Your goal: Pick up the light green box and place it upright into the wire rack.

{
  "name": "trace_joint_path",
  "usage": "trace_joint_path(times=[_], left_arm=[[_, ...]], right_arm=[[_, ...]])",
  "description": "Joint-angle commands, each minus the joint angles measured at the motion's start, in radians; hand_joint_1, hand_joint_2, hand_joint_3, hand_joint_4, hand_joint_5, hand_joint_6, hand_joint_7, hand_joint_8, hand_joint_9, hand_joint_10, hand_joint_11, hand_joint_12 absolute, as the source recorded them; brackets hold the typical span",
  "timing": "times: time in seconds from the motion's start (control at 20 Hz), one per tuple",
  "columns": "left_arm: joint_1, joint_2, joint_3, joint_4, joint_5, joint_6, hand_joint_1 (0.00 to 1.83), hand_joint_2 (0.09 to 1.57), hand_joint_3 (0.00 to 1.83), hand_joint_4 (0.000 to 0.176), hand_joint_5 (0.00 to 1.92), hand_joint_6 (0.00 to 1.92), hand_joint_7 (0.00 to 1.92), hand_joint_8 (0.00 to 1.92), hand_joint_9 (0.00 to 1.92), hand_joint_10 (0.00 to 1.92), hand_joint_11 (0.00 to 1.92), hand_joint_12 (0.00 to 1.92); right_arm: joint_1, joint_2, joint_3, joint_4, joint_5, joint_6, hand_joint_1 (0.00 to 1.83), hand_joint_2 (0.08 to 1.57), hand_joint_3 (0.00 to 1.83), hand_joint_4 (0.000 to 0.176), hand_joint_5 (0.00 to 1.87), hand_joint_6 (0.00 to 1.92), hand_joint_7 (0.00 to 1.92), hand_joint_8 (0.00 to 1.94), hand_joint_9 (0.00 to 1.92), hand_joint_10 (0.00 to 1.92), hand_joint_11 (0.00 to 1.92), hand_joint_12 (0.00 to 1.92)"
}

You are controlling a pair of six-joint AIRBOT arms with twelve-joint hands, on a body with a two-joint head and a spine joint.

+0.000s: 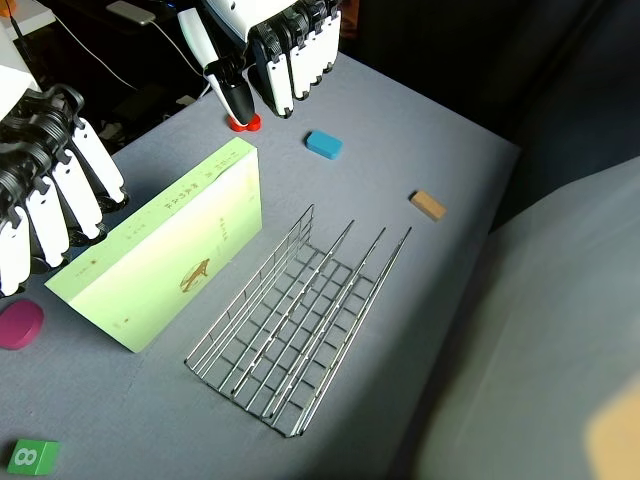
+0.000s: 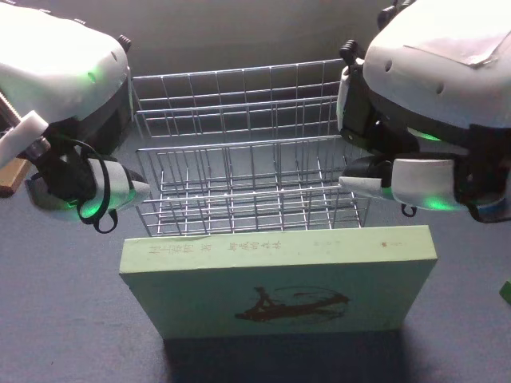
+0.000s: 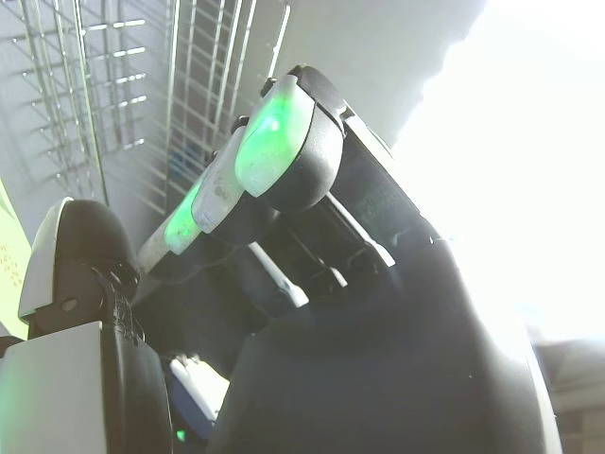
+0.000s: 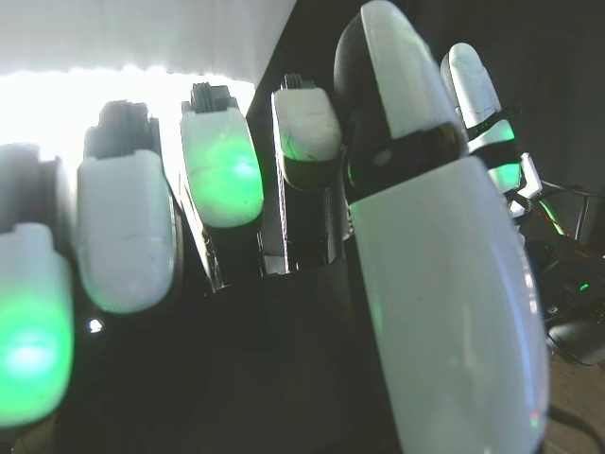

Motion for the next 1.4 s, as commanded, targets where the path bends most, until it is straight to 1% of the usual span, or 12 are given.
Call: trace_joint_path(times=[0.0,0.05,0.4,0.45,0.6,0.7,0.8,0.9,0.95,1.1,1.15,1.35], left_arm=[[-0.011,-0.003,-0.002,0.089,-0.001,0.003,0.15,1.19,0.06,0.056,0.27,0.02,0.23,0.01,0.19,0.03,0.0,0.57],[-0.011,-0.003,-0.002,0.089,-0.001,0.003,0.15,1.22,0.01,0.056,0.28,0.0,0.24,0.0,0.2,0.01,0.0,0.57],[-0.011,0.005,0.013,0.09,-0.006,0.054,0.15,1.22,0.0,0.056,0.28,0.0,0.24,0.0,0.21,0.01,0.0,0.58],[-0.013,0.01,0.018,0.09,-0.006,0.066,0.15,1.22,0.0,0.056,0.28,0.0,0.24,0.0,0.2,0.01,0.0,0.58],[-0.013,0.03,0.041,0.097,-0.027,0.087,0.15,1.22,0.0,0.057,0.29,0.0,0.25,0.0,0.2,0.0,0.0,0.58],[-0.013,0.05,0.063,0.103,-0.067,0.134,0.14,1.22,0.0,0.057,0.29,0.0,0.25,0.0,0.2,0.0,0.0,0.58],[-0.015,0.067,0.086,0.103,-0.102,0.164,0.14,1.22,0.0,0.057,0.29,0.0,0.26,0.0,0.21,0.0,0.0,0.58],[-0.023,0.077,0.099,0.099,-0.107,0.228,0.13,1.23,0.0,0.056,0.32,0.01,0.27,0.01,0.22,0.01,0.0,0.59],[-0.026,0.083,0.107,0.091,-0.11,0.259,0.13,1.23,0.0,0.056,0.32,0.01,0.27,0.01,0.22,0.01,0.0,0.6],[-0.024,0.1,0.124,0.089,-0.134,0.265,0.13,1.23,0.0,0.056,0.32,0.01,0.28,0.01,0.22,0.0,0.0,0.6],[-0.023,0.106,0.127,0.089,-0.138,0.271,0.12,1.23,0.0,0.056,0.32,0.0,0.28,0.0,0.22,0.0,0.0,0.6],[-0.018,0.126,0.134,0.089,-0.143,0.301,0.1,1.24,0.0,0.054,0.29,0.0,0.28,0.0,0.22,0.0,0.0,0.61]], right_arm=[[0.012,-0.001,-0.005,-0.046,0.008,0.007,0.07,1.09,0.06,0.004,0.29,0.03,0.28,0.01,0.24,0.05,0.0,0.92],[0.015,-0.001,-0.005,-0.046,0.012,0.015,0.06,1.11,0.01,0.003,0.3,0.01,0.29,0.0,0.26,0.02,0.0,0.92],[0.016,-0.002,-0.005,-0.046,0.01,0.035,0.09,1.11,0.0,0.004,0.28,0.0,0.29,0.0,0.26,0.01,0.0,0.93],[0.015,-0.002,-0.004,-0.046,0.002,0.035,0.14,1.11,0.0,0.004,0.28,0.0,0.3,0.0,0.26,0.0,0.0,0.92],[0.019,-0.009,0.01,-0.046,-0.036,0.07,0.46,1.09,0.0,0.001,0.28,0.0,0.29,0.0,0.25,0.0,0.0,0.89],[0.009,-0.033,0.012,-0.034,-0.008,0.08,0.59,1.08,0.0,0.0,0.25,0.0,0.26,0.0,0.22,0.0,0.0,0.89],[0.017,-0.062,0.012,0.049,0.046,0.031,0.73,1.04,0.0,0.0,0.24,0.0,0.25,0.0,0.21,0.0,0.0,0.91],[0.03,-0.089,0.013,0.162,0.092,-0.027,0.77,1.02,0.0,0.0,0.23,0.0,0.25,0.0,0.2,0.0,0.0,0.81],[0.038,-0.103,0.013,0.254,0.107,-0.075,0.8,1.02,0.0,0.0,0.23,0.0,0.25,0.0,0.2,0.0,0.0,0.8],[0.062,-0.147,0.013,0.437,0.181,-0.149,0.87,0.99,0.0,0.0,0.24,0.0,0.28,0.0,0.18,0.0,0.0,0.76],[0.071,-0.165,0.013,0.461,0.217,-0.144,0.87,0.99,0.0,0.0,0.24,0.0,0.27,0.0,0.18,0.0,0.0,0.74],[0.083,-0.228,0.02,0.49,0.252,-0.085,0.86,0.99,0.0,0.0,0.24,0.0,0.24,0.0,0.16,0.0,0.0,0.68]])
